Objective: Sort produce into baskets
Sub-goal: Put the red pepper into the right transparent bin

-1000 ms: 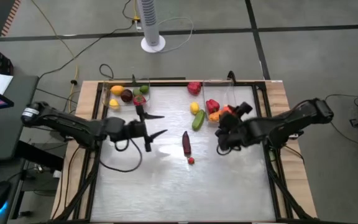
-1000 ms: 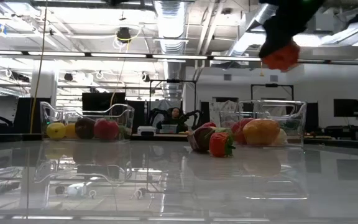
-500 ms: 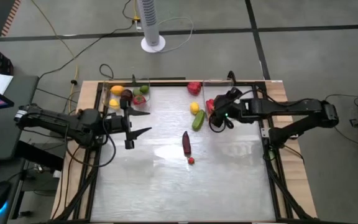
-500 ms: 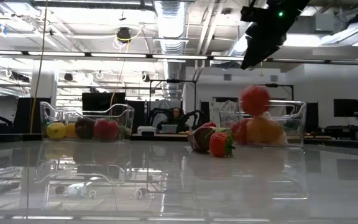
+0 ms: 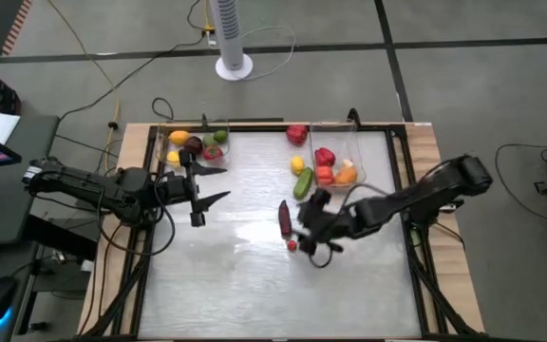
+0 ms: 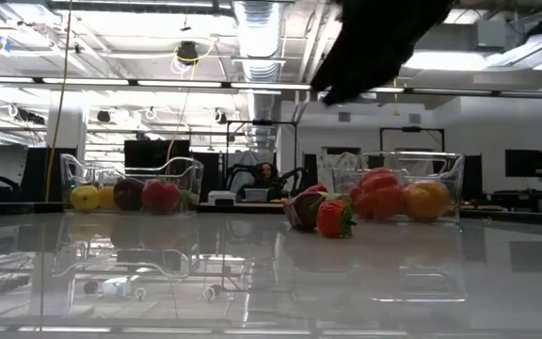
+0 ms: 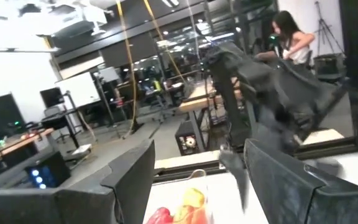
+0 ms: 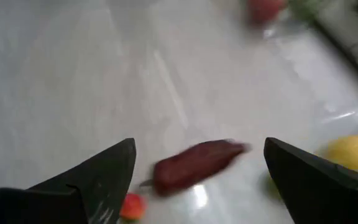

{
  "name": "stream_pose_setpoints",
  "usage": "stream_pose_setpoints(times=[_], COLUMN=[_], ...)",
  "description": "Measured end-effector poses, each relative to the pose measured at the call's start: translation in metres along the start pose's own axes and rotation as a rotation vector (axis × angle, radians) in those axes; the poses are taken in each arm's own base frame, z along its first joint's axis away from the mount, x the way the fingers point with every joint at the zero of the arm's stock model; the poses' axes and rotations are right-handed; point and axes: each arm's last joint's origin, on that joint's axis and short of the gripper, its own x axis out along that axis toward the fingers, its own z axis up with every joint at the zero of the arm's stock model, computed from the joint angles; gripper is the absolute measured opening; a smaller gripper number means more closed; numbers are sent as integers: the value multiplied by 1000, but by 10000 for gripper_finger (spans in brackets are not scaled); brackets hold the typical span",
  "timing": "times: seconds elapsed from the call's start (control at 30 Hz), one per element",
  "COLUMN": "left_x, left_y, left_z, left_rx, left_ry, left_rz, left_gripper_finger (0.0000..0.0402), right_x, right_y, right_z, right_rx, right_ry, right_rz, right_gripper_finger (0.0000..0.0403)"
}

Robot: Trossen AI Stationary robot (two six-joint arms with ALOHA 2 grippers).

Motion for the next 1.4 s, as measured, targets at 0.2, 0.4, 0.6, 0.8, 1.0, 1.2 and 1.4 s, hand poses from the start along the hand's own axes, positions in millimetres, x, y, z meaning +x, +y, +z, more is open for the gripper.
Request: stream_pose_setpoints(times=[0.2, 0.4, 0.6, 0.8, 1.0, 1.2, 1.4], left_x=[0, -3, -3, -3, -3, -3, -3], left_y=[-3, -11, -12, -9, -9, -9, -9], left_z=[-4, -4, -4, -5, -5, -5, -6], left_rx=[-11, -43, -42, -17, -16, -16, -5], left_ry=[38, 30, 44, 69, 71, 71, 77], left_rz=[-51, -162, -126, -45, -39, -39, -24], left_gripper_finger=[235, 235, 235, 235, 235, 235, 235], right_x=[45, 75, 103, 111, 111, 103, 65], right_y=[25, 30, 25, 24, 23, 20, 1], right_z=[-23, -40, -56, -62, -63, -58, -35], right_rx=[22, 79, 72, 52, 25, -23, -60], right_ry=[75, 146, 202, 227, 235, 238, 219], right_rz=[14, -31, -59, -77, -81, -79, -173], right_gripper_finger=[370, 367, 367, 334, 252, 163, 161])
